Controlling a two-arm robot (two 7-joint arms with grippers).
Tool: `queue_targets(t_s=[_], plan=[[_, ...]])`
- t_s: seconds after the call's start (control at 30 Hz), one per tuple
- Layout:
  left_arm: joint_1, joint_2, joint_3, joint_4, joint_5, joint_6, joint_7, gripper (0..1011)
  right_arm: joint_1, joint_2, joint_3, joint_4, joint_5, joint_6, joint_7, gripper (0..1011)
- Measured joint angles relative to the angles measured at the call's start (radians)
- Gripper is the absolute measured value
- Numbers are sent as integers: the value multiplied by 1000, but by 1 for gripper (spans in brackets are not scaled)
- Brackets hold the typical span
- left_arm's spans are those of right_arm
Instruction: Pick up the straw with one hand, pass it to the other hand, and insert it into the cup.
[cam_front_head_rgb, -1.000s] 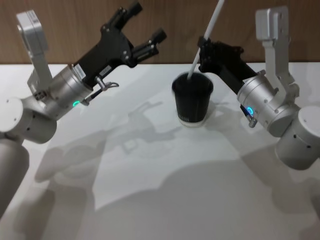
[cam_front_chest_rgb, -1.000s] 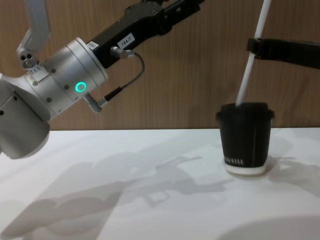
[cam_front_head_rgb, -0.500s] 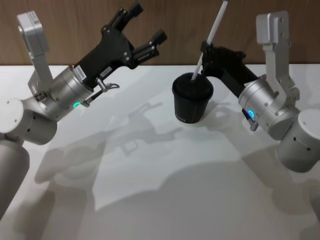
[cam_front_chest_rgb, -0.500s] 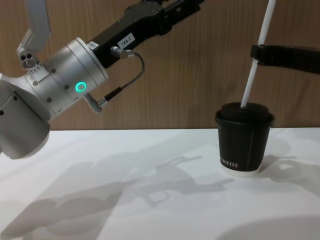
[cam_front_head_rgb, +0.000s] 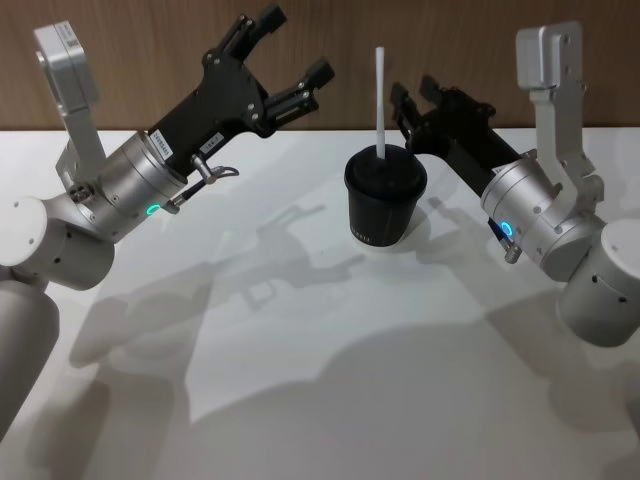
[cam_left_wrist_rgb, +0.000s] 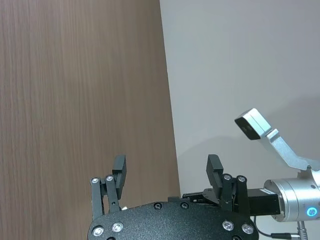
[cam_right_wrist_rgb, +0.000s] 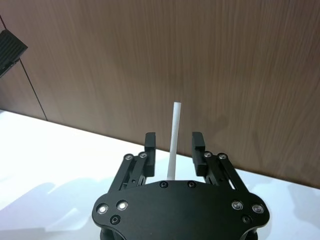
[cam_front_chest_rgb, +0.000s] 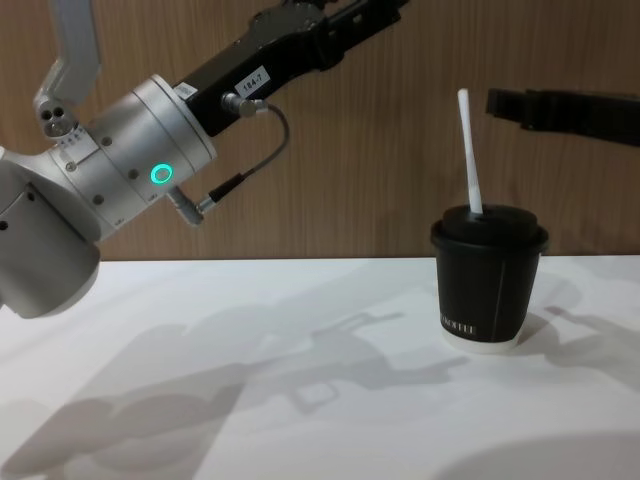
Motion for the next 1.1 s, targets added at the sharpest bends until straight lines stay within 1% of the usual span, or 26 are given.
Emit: queue_targets(t_s=[0.13,0.23,0.3,0.33,0.37,0.5,0.57,0.6,0.63,0.67,0.7,0.87,1.1], plan=[[0,0,0,0,0,0,0,1003,-2,1,3,-5,-2,-1,5,487],[0,0,0,0,0,0,0,1003,-4,3,6,-14,-4,-3,11,606],[0,0,0,0,0,0,0,1003,-8,5,9,-24,-4,-4,15,641],[0,0,0,0,0,0,0,1003,-11,7,12,-32,-4,-6,18,697],[0,0,0,0,0,0,0,1003,-13,8,14,-36,-4,-7,19,697],[0,0,0,0,0,0,0,1003,-33,20,27,-63,-5,-8,25,856],[0,0,0,0,0,0,0,1004,-35,22,28,-66,-6,-8,26,871],[0,0,0,0,0,0,0,1003,-44,27,34,-76,-8,-8,27,921],[0,0,0,0,0,0,0,1003,-48,30,37,-80,-9,-8,27,950],[0,0,0,0,0,0,0,1003,-58,37,43,-89,-11,-8,29,950],[0,0,0,0,0,0,0,1003,-63,40,45,-93,-12,-7,29,992],[0,0,0,0,0,0,0,1003,-99,65,63,-120,-23,-3,32,1001],[0,0,1,0,0,0,1,1003,-129,84,77,-142,-32,0,35,1001]])
